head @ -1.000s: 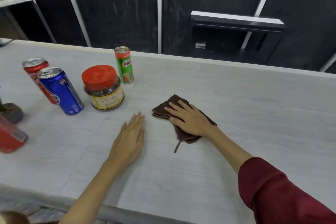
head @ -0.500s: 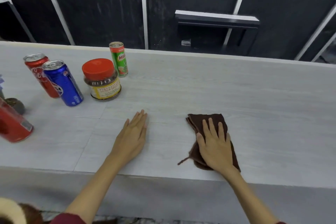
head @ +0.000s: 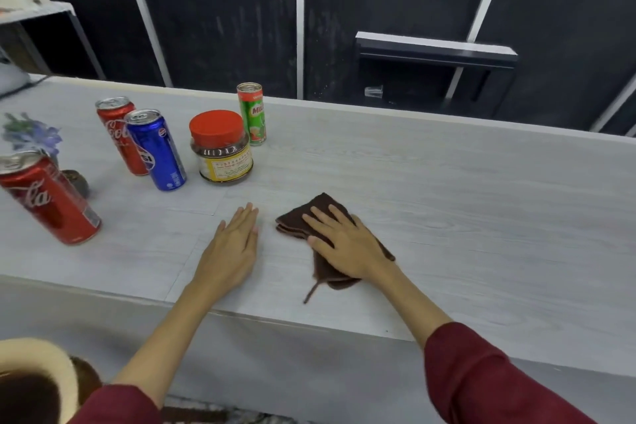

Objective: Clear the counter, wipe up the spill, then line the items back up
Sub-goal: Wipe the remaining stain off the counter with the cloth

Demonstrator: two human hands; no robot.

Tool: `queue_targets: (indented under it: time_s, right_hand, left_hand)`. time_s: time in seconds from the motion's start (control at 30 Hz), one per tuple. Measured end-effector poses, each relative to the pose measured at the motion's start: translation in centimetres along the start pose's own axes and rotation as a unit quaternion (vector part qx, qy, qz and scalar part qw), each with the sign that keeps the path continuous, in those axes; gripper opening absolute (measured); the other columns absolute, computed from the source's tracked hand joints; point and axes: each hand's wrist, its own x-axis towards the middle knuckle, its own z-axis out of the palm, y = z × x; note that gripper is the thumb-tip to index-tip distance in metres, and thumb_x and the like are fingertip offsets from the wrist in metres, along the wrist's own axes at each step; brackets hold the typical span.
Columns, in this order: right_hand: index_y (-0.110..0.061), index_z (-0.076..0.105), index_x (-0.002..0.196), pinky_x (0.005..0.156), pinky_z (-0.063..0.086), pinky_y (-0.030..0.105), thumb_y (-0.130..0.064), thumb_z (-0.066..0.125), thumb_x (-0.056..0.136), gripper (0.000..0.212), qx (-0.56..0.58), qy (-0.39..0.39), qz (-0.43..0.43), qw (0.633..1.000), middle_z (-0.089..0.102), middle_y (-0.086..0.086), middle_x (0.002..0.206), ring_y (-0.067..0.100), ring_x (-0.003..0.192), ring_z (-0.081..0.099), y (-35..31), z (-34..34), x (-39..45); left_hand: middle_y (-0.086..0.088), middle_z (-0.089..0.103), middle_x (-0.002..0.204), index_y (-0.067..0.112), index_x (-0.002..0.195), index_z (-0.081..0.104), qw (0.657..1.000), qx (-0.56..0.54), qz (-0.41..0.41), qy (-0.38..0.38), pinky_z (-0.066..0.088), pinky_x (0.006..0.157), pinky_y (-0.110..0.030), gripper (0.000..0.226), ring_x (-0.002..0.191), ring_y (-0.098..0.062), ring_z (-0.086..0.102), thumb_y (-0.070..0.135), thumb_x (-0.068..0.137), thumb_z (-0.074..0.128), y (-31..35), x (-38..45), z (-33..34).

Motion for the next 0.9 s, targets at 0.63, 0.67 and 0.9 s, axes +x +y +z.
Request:
queue_targets:
  time_s: [0.63, 0.67, 0.9]
  right_hand:
    - [-0.047, 0.012, 0.143, 0.118, 0.004, 0.039, -0.065, 0.002, 0.079, 0.067, 0.018, 0.015, 0.080, 0.996, 0.006, -0.021, 0.156, 0.010, 0.146, -0.002, -7.9, 2.5, -1.0]
    - [-0.047, 0.012, 0.143, 0.117, 0.005, 0.038, -0.066, 0.001, 0.078, 0.068, 0.016, 0.024, 0.114, 0.993, 0.006, -0.022, 0.155, 0.010, 0.146, -0.001, -6.8, 2.3, -2.1]
    - [-0.036, 0.019, 0.145, 0.115, 0.013, 0.046, -0.043, 0.028, 0.097, 0.050, 0.020, 0.091, 0.359, 0.929, 0.012, -0.011, 0.157, 0.020, 0.146, 0.008, 0.0, 0.3, -8.7]
  left_hand:
    - [0.004, 0.009, 0.157, 0.017, 0.147, 0.012, 0.998, 0.035, 0.033, -0.035, 0.000, 0.112, -0.022, 0.049, 0.145, -0.007, 0.005, 0.026, 0.100, 0.022, -9.9, -1.2, -5.3]
    - [0.004, 0.009, 0.157, 0.018, 0.147, 0.012, 0.998, 0.030, 0.044, -0.039, 0.000, 0.112, -0.021, 0.049, 0.145, -0.006, 0.005, 0.026, 0.100, 0.022, -10.1, -1.2, -5.4]
    - [0.004, 0.010, 0.157, 0.017, 0.147, 0.015, 0.991, 0.010, 0.113, -0.069, 0.000, 0.114, -0.023, 0.048, 0.145, -0.006, 0.005, 0.025, 0.100, 0.021, -9.7, -1.1, -4.5]
